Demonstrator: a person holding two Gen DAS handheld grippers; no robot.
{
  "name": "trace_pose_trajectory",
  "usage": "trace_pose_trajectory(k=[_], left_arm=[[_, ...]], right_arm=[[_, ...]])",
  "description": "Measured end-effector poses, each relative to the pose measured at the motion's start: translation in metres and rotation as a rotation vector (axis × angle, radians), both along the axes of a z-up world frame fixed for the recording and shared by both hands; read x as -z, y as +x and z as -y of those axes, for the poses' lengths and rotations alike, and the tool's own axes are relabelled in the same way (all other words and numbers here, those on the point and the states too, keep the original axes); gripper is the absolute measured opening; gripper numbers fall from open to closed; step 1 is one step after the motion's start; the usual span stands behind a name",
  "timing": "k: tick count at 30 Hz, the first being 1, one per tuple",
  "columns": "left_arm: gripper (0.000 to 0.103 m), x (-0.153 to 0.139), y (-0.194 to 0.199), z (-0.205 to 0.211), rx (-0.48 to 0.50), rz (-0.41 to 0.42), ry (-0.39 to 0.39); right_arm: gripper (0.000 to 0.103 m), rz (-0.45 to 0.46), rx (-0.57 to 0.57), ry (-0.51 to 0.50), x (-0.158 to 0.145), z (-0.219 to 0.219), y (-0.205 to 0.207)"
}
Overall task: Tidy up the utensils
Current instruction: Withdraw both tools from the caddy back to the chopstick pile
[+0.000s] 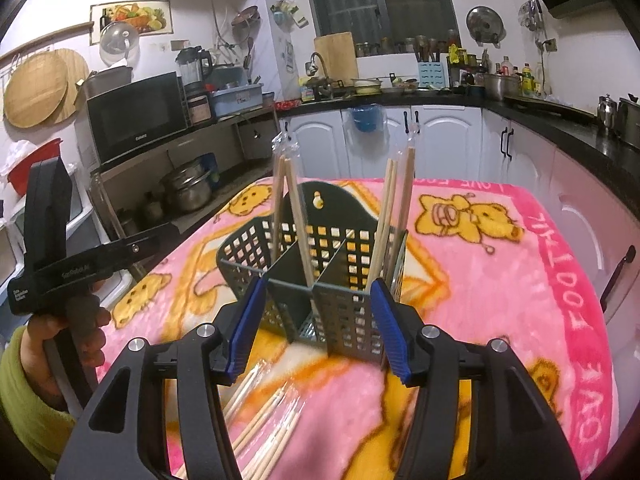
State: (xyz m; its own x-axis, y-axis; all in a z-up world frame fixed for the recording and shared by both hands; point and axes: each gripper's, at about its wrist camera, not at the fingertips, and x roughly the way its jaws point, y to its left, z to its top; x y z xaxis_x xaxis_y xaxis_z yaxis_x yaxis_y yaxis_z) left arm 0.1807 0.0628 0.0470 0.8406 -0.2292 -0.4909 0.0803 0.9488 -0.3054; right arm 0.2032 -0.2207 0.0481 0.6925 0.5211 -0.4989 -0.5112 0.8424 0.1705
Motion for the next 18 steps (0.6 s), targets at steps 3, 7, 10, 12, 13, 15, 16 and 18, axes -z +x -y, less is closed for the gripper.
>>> trace_pose_trajectory(k=[3,7,10,12,13,15,16,18], left_arm=[[0.092,0.002,-0.003,0.000,0.000,-0.006,-0.001],[0.092,0.005,-0.007,0.001,0.000,-0.014,0.006],[0.092,0.007,-0.010,0.002,-0.005,-0.020,0.021],[0.092,0.008,-0.011,0.003,-0.002,-0.028,0.021],[0.092,0.009,-0.012,0.004,-0.001,-0.030,0.024],[0.092,0.012,-0.014,0.005,0.001,-0.037,0.029],[0.092,0.013,-0.014,0.005,0.002,-0.040,0.028],[0.092,0.015,-0.015,0.005,0.004,-0.047,0.033]], right_arm=[[0.052,-0.009,-0.009,-0.012,0.003,-0.002,-0.004],[0.052,-0.024,-0.018,-0.019,0.008,-0.003,-0.010],[0.052,-0.036,-0.027,-0.028,0.012,-0.005,-0.013],[0.052,-0.047,-0.033,-0.035,0.016,-0.006,-0.015],[0.052,-0.052,-0.034,-0.037,0.018,-0.006,-0.016],[0.052,-0.064,-0.038,-0.039,0.022,-0.007,-0.018],[0.052,-0.069,-0.039,-0.039,0.023,-0.007,-0.018],[0.052,-0.081,-0.044,-0.041,0.027,-0.008,-0.020]])
